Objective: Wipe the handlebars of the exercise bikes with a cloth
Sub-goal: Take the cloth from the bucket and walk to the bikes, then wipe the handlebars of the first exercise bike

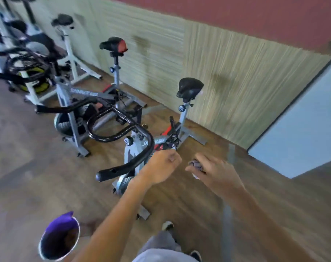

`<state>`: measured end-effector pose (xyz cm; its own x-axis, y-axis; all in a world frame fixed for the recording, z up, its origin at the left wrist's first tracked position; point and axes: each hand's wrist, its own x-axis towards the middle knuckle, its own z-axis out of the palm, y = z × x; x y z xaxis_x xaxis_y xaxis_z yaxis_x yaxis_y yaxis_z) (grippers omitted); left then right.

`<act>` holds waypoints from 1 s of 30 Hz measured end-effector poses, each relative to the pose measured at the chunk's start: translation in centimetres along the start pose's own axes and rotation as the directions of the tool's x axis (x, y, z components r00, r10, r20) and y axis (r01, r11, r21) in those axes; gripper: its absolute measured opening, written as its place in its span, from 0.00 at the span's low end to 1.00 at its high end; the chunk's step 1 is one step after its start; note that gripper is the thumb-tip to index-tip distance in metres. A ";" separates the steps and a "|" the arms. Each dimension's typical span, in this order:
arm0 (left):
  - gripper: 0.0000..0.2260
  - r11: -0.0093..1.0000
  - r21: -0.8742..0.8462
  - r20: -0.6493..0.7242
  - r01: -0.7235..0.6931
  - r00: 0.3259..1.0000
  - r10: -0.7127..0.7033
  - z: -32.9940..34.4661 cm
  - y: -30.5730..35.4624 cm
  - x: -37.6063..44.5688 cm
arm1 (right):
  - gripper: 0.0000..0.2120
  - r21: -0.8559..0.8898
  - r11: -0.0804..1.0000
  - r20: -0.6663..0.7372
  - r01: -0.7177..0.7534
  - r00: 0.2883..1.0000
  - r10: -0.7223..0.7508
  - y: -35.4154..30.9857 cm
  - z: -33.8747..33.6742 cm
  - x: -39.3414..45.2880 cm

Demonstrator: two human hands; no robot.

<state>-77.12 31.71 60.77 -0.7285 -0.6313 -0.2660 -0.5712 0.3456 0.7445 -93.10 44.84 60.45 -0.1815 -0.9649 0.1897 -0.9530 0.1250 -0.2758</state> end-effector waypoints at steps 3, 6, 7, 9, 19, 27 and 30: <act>0.08 0.998 -0.060 -0.113 0.008 0.994 -0.015 -2.0 -0.8 -0.4 | 0.16 0.380 0.924 0.178 -0.032 0.983 -0.040 -0.6 -0.1 3.6; 0.14 0.980 -0.172 -0.108 0.096 0.987 -0.116 -3.8 -1.3 -1.9 | 0.15 0.596 0.802 0.183 -0.039 0.979 -0.088 -1.4 -0.1 6.3; 0.16 0.976 -0.183 -0.081 0.118 0.988 -0.135 -4.0 -1.4 -2.5 | 0.18 0.628 0.777 0.194 -0.051 0.977 -0.092 -1.6 -0.2 7.0; 0.21 0.950 -0.264 -0.038 0.166 0.983 -0.182 -3.9 -1.3 -3.6 | 0.22 0.653 0.753 0.237 -0.078 0.966 -0.105 -2.2 -0.6 8.2; 0.22 0.528 -0.842 -0.339 -0.113 0.872 -0.354 1.0 1.0 -5.8 | 0.19 0.784 0.610 0.401 -0.114 0.844 -0.357 -2.3 -2.1 10.2; 0.15 0.701 -0.712 -0.512 -0.054 0.723 -0.464 1.9 1.0 -7.6 | 0.12 0.628 0.755 0.133 0.188 0.930 -0.342 -4.9 -1.1 9.6; 0.10 0.847 -0.520 -0.656 0.109 0.584 -0.478 0.9 0.0 -8.9 | 0.14 0.649 0.727 0.022 0.225 0.950 -0.313 -7.0 0.0 9.2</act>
<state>-70.96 37.98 62.53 0.0953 -0.9894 -0.1091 -0.3671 -0.1368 0.9200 -88.14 35.08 64.13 0.1312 -0.9604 0.2459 -0.5760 -0.2757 -0.7696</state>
